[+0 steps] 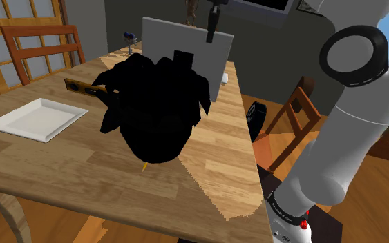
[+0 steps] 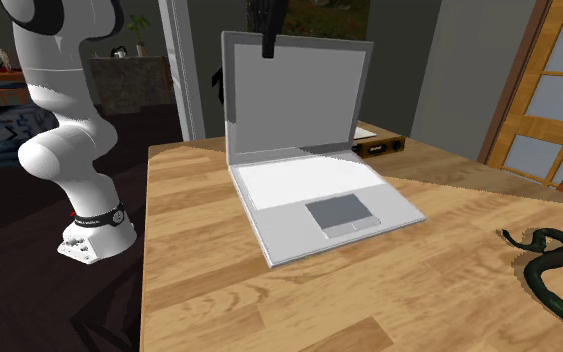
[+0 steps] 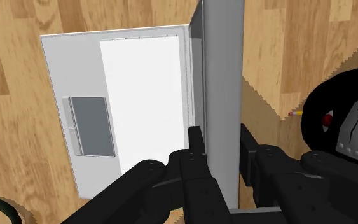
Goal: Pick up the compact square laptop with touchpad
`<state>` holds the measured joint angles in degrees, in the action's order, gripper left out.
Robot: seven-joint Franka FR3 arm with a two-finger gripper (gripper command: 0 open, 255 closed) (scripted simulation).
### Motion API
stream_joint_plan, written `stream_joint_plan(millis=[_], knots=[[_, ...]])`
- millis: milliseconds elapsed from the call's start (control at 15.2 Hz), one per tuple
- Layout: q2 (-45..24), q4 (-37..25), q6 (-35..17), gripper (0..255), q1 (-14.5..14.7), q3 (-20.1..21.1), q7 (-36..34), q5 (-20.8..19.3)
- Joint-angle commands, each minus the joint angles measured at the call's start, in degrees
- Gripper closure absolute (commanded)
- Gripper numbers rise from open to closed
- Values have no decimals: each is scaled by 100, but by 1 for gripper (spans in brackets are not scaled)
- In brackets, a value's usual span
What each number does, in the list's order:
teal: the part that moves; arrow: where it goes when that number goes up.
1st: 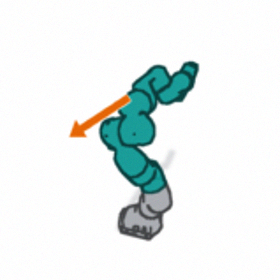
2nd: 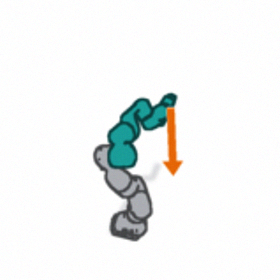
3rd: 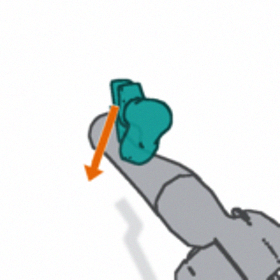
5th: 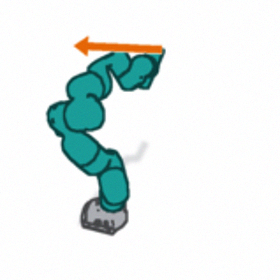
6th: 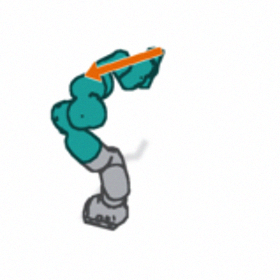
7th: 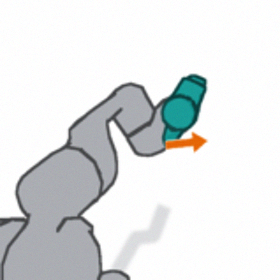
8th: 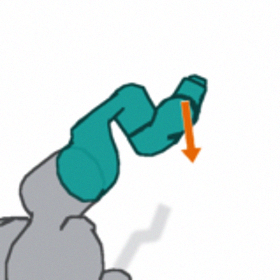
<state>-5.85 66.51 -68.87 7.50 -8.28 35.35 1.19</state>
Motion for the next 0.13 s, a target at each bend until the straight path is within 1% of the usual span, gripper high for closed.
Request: stream_joint_plan(millis=[0,66], knots=[[-86,-239,135,255,-11,-6,9,13],[-85,-236,134,255,-11,-6,9,13]])
